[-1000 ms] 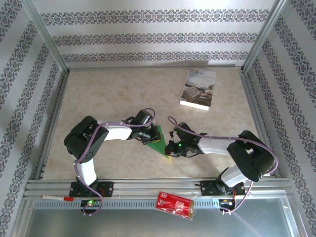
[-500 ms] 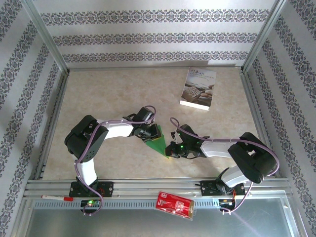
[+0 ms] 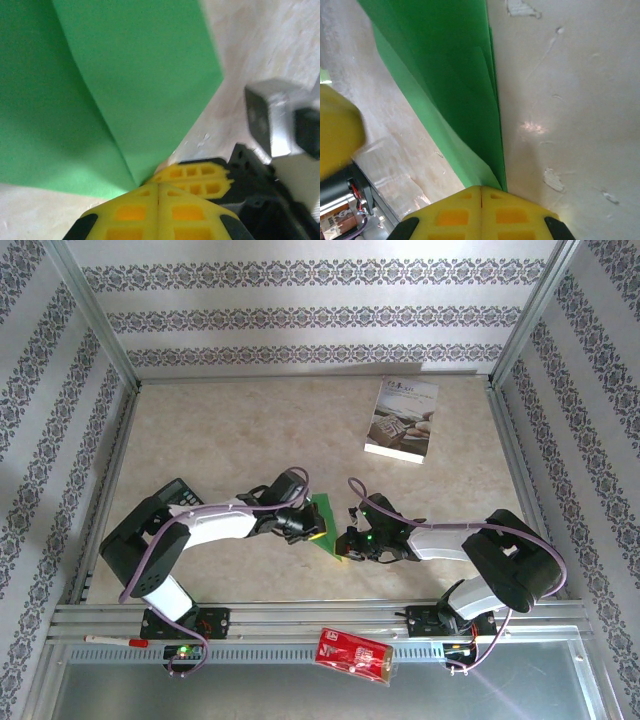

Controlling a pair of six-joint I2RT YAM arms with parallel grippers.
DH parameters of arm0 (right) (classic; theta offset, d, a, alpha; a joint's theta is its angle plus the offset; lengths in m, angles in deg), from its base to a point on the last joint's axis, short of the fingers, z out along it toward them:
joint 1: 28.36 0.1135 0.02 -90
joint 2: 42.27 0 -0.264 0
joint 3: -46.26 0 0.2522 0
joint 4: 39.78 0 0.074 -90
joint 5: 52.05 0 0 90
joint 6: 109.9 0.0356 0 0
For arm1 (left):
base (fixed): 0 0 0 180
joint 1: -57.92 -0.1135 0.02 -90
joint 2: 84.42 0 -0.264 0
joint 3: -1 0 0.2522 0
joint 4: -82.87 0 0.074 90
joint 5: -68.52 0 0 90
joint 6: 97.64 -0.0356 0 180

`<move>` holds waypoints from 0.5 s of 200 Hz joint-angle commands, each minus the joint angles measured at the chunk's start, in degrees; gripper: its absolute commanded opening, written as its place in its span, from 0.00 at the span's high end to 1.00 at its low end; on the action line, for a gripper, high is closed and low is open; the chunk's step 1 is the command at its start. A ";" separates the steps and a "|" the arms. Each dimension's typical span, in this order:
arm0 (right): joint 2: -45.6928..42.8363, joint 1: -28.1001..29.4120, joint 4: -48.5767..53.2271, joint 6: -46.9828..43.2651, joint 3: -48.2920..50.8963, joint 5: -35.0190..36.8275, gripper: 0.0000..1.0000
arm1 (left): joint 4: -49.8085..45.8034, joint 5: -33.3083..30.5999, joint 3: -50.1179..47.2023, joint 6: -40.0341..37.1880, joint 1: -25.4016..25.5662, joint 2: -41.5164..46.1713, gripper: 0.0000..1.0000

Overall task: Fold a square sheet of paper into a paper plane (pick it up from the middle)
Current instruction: Fourth fold the wing at the center of the table.

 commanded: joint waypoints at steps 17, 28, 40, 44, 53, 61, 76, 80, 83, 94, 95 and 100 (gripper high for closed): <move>2.07 -1.04 9.02 0.14 3.02 5.11 1.00 | 2.61 0.68 0.58 2.23 2.02 -2.02 1.00; 1.98 -1.13 9.05 0.09 3.11 5.10 1.00 | 3.41 1.07 0.60 2.32 2.02 -3.29 1.00; 1.89 -1.14 9.27 0.05 3.11 5.10 1.00 | 3.71 1.69 1.13 2.54 2.01 -4.65 1.00; 1.83 -1.16 9.27 0.05 3.11 5.10 1.00 | 4.05 1.79 1.13 2.73 2.02 -5.03 1.00; 1.75 -1.17 9.27 -0.02 3.18 5.10 1.00 | 4.97 1.62 0.95 3.17 2.02 -5.45 1.00; 1.71 -1.23 9.35 -0.04 3.20 5.21 1.00 | 5.40 1.59 0.87 3.33 2.02 -5.83 1.00; 1.88 -1.29 9.36 -0.19 3.11 5.11 1.00 | 5.98 2.06 1.14 3.61 2.02 -6.39 1.00; 1.83 -1.31 9.36 -0.18 3.11 5.06 1.00 | 6.03 2.05 1.14 3.55 2.02 -6.48 1.00; 1.98 -1.29 9.36 -0.16 3.11 5.02 1.00 | 6.13 2.05 1.14 3.57 2.02 -6.50 1.00; 1.91 -1.25 9.36 -0.22 3.11 5.04 1.00 | 6.62 2.12 0.89 3.81 2.02 -6.53 1.00; 1.95 -1.29 9.36 -0.22 3.11 5.03 1.00 | 6.61 2.08 0.88 3.85 2.02 -6.51 1.00; 1.94 -1.26 9.36 -0.27 3.13 5.02 1.00 | 6.60 2.20 0.94 3.81 2.00 -6.67 1.00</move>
